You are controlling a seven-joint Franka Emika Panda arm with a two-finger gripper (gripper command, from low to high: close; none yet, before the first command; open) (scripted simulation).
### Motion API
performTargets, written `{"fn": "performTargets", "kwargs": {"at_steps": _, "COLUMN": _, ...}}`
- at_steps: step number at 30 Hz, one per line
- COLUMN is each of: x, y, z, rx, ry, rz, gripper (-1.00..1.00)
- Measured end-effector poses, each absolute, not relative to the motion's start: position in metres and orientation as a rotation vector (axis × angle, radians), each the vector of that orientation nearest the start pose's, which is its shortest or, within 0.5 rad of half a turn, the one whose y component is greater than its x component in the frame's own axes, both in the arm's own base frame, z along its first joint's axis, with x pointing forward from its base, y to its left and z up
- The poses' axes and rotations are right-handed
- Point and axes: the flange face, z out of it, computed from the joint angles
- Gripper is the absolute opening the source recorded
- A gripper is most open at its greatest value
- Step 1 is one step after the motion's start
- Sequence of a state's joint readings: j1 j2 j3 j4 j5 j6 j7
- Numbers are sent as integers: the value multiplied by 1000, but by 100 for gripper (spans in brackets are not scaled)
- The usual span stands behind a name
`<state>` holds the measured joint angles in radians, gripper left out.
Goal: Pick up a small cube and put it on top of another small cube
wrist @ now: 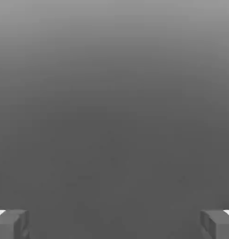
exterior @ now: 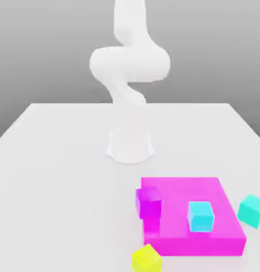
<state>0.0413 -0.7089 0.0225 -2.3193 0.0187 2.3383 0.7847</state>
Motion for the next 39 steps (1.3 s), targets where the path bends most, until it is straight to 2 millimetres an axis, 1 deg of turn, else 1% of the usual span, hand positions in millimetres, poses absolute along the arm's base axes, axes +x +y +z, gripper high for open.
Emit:
{"fn": "performTargets", "kwargs": {"at_steps": 3, "x": 413, "y": 67, "z": 620, "rx": -2606, "ry": 863, "rz": -811, "gripper": 0}}
{"fn": "performTargets", "kwargs": {"at_steps": 6, "x": 434, "y": 108, "z": 567, "rx": -2692, "ry": 765, "rz": -697, "gripper": 0}}
{"fn": "performTargets", "kwargs": {"at_steps": 9, "x": 445, "y": 150, "z": 511, "rx": -2774, "ry": 661, "rz": -584, "gripper": 0}}
{"fn": "performTargets", "kwargs": {"at_steps": 12, "x": 445, "y": 193, "z": 453, "rx": -2851, "ry": 552, "rz": -474, "gripper": 0}}
{"fn": "performTargets", "kwargs": {"at_steps": 14, "x": 439, "y": 219, "z": 414, "rx": -2901, "ry": 475, "rz": -400, "gripper": 0}}
{"fn": "performTargets", "kwargs": {"at_steps": 16, "x": 429, "y": 244, "z": 375, "rx": -2949, "ry": 398, "rz": -328, "gripper": 0}}
{"fn": "performTargets", "kwargs": {"at_steps": 18, "x": 410, "y": 274, "z": 336, "rx": -2996, "ry": 293, "rz": -254, "gripper": 0}}
{"fn": "performTargets", "kwargs": {"at_steps": 20, "x": 388, "y": 298, "z": 297, "rx": -3039, "ry": 194, "rz": -182, "gripper": 0}}
{"fn": "performTargets", "kwargs": {"at_steps": 24, "x": 347, "y": 321, "z": 222, "rx": -3119, "ry": 54, "rz": -44, "gripper": 0}}
{"fn": "performTargets", "kwargs": {"at_steps": 26, "x": 337, "y": 326, "z": 192, "rx": -3136, "ry": 17, "rz": -11, "gripper": 0}}
{"fn": "performTargets", "kwargs": {"at_steps": 29, "x": 333, "y": 328, "z": 153, "rx": -3140, "ry": 6, "rz": -1, "gripper": 0}}
{"fn": "performTargets", "kwargs": {"at_steps": 30, "x": 333, "y": 328, "z": 141, "rx": -3141, "ry": 5, "rz": 0, "gripper": -100}}
{"fn": "performTargets", "kwargs": {"at_steps": 35, "x": 332, "y": 328, "z": 142, "rx": -3140, "ry": 4, "rz": -1, "gripper": -100}}
{"fn": "performTargets", "kwargs": {"at_steps": 36, "x": 332, "y": 328, "z": 136, "rx": -3141, "ry": 3, "rz": -1, "gripper": -100}}
{"fn": "performTargets", "kwargs": {"at_steps": 37, "x": 332, "y": 328, "z": 139, "rx": -3141, "ry": 3, "rz": -1, "gripper": -100}}
{"fn": "performTargets", "kwargs": {"at_steps": 39, "x": 333, "y": 328, "z": 157, "rx": -3141, "ry": 4, "rz": -1, "gripper": -100}}
